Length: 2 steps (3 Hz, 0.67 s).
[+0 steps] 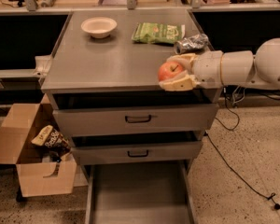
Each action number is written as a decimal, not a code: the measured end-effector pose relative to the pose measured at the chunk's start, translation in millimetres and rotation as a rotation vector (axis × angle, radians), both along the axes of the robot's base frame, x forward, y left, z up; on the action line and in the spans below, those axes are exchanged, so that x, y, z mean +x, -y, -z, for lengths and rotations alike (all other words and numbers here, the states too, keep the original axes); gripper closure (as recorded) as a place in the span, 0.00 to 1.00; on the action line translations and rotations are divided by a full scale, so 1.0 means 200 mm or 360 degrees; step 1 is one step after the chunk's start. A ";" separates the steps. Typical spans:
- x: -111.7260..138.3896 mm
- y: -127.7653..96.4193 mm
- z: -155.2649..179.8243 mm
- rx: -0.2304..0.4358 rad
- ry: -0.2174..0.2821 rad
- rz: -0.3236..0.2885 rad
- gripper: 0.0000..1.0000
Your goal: Pick apple from bottom drawer and place on counter
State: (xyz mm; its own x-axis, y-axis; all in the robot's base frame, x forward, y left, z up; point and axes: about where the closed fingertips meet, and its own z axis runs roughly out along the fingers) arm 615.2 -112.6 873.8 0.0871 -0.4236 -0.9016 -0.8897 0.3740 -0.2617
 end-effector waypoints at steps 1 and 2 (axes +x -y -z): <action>0.17 0.05 -0.03 -0.0097 -0.0116 0.0066 1.00; 0.31 0.08 -0.03 -0.0166 -0.0222 0.0102 1.00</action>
Offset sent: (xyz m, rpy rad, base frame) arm 0.0981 -0.0272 0.0109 -0.1593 0.2173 -0.0997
